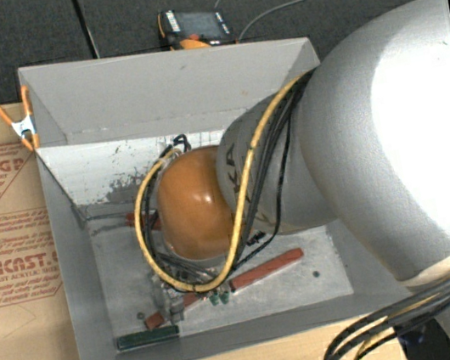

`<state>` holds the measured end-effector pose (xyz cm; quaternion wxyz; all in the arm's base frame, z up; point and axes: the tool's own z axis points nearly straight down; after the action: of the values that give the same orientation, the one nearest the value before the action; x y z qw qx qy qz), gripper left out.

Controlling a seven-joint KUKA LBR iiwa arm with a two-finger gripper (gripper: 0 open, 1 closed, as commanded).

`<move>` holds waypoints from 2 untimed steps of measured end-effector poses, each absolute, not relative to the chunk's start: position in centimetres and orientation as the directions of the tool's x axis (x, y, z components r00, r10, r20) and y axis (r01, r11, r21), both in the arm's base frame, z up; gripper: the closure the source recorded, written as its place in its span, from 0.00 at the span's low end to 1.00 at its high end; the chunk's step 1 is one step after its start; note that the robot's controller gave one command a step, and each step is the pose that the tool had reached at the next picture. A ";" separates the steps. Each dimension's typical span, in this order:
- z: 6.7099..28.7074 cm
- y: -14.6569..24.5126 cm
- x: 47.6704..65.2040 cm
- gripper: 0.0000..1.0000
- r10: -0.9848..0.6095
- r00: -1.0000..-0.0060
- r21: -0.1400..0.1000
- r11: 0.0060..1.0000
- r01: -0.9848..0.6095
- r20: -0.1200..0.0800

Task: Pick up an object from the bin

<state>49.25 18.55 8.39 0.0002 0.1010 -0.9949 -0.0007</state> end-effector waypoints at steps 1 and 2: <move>15.4 20.1 48.9 1.00 -0.082 -0.997 0.003 0.997 -0.082 -0.006; 15.1 19.9 48.8 0.00 -0.081 -0.997 0.001 0.997 -0.081 -0.001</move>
Offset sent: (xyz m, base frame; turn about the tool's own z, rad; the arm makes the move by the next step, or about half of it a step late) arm -0.0041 0.0132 0.0676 0.1214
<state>48.84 19.94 15.12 -0.0004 0.0407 -0.9992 -0.0007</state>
